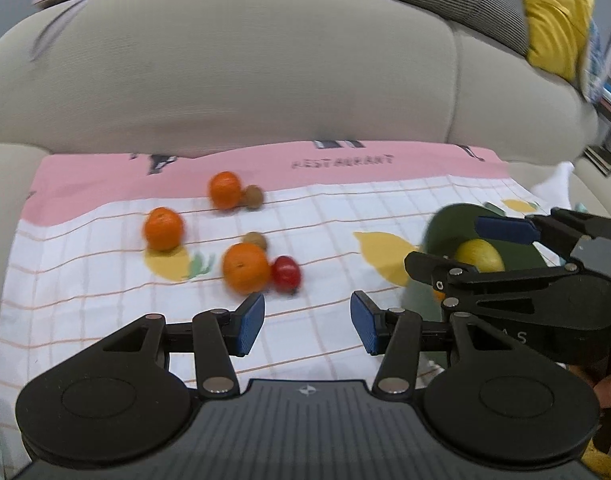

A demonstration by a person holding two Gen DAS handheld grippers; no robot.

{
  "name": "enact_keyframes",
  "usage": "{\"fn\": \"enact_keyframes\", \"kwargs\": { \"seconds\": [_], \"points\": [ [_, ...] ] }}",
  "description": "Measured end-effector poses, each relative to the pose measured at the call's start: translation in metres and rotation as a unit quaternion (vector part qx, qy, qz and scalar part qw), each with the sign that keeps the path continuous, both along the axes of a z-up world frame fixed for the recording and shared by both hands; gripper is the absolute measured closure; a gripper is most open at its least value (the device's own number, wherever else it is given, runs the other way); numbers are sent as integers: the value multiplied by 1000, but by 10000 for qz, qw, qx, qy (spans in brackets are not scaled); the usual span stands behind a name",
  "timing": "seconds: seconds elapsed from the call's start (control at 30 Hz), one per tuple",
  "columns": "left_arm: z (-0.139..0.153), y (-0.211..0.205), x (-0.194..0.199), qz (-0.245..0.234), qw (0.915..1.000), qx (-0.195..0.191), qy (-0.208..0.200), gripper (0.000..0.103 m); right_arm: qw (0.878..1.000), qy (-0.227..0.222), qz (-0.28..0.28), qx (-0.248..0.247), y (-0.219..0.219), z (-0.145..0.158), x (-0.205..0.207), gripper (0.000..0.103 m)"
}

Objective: Organize fruits
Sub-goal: 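Move both open tools back toward the remaining fruits, then grasp a mandarin with the left tool while the right tool grasps a cherry tomato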

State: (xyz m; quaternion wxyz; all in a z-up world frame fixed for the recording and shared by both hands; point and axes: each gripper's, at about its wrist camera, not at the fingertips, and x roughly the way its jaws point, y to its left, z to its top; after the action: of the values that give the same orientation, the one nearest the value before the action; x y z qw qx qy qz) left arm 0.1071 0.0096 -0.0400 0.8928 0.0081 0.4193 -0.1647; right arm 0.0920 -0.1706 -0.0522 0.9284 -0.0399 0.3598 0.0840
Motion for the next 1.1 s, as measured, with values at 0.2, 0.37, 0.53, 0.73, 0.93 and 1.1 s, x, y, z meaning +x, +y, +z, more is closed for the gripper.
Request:
{"fn": "enact_keyframes", "kwargs": {
  "seconds": [0.2, 0.37, 0.53, 0.73, 0.93, 1.1],
  "points": [
    [-5, 33, -2, 498, 9985, -235, 64, 44, 9996, -57, 281, 37, 29, -6, -1, 30],
    [-13, 58, 0, 863, 9952, -450, 81, 44, 9982, -59, 600, 9, 53, -17, 1, 36],
    [-23, 72, 3, 1027, 9929, -585, 89, 44, 9971, 31, 759, -29, 69, -30, 5, 47],
    [-41, 71, 10, 970, 9925, -735, 145, 46, 9970, 115, 762, -84, 80, -48, 13, 54],
    [-52, 54, 22, 765, 9938, -805, 65, 46, 9973, 81, 675, -264, 89, -65, 25, 62],
    [-63, 45, 37, 782, 9926, -924, 74, 46, 9975, 46, 604, -368, 93, -77, 35, 62]
  ]
}}
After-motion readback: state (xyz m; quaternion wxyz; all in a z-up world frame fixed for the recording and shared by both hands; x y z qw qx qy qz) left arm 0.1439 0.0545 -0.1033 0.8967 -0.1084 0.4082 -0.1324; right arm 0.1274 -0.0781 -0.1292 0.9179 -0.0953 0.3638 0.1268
